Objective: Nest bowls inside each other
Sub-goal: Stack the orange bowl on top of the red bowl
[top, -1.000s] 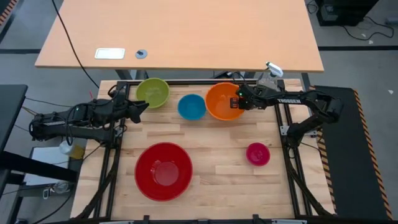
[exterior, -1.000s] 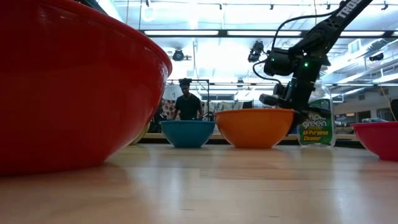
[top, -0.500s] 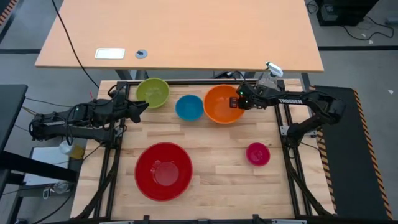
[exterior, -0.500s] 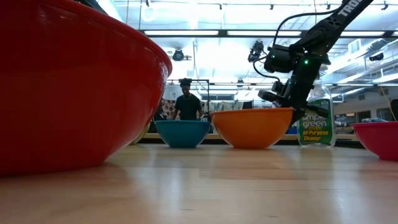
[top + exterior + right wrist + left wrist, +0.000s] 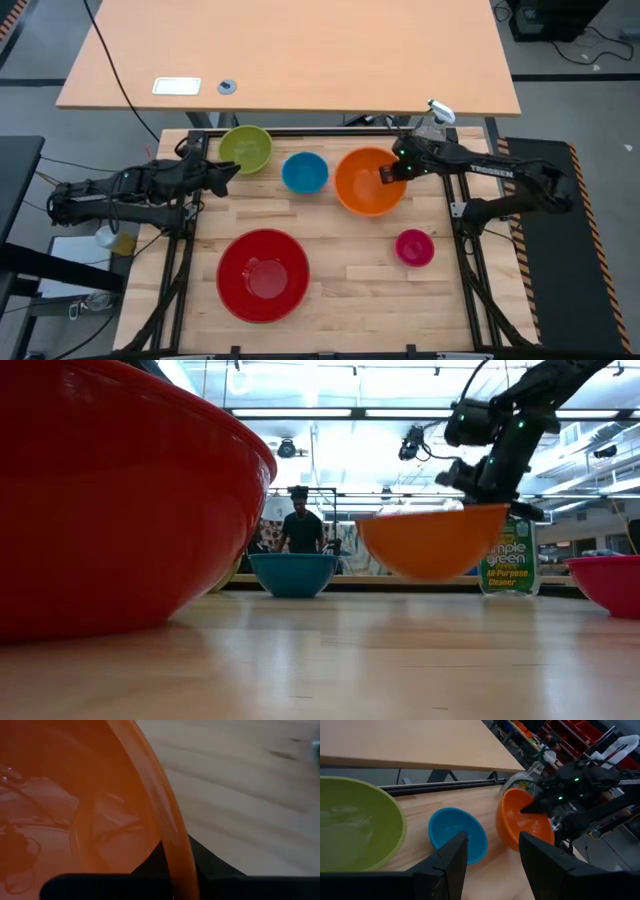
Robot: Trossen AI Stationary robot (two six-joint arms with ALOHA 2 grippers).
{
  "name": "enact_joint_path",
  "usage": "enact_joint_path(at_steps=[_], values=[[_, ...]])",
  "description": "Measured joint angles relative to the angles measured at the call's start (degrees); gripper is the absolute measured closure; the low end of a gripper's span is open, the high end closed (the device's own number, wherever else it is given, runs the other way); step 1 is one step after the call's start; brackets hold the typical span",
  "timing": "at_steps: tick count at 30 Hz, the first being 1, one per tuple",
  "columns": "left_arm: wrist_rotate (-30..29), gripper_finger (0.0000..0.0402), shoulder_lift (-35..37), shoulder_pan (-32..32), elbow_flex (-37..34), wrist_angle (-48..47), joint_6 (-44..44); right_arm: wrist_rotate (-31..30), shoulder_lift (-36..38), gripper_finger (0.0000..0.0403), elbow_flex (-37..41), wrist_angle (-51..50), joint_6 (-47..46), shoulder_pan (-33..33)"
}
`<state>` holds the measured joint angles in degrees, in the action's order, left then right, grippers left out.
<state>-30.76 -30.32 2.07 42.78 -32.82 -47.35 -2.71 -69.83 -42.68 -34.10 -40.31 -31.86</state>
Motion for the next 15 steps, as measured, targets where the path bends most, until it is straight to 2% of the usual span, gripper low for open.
enact_joint_path(at_steps=[7, 15], values=[[0.69, 0.0221, -1.61, -0.01, 0.00, -0.13, 0.47, 4.98, 2.02, 0.0380, -0.17, 6.74, -2.61, 6.57], [0.89, 0.0221, -2.37, 0.00, -0.02, -1.24, -1.03, 2.61, -6.53, 0.0380, -10.54, 9.89, -4.34, 17.72]])
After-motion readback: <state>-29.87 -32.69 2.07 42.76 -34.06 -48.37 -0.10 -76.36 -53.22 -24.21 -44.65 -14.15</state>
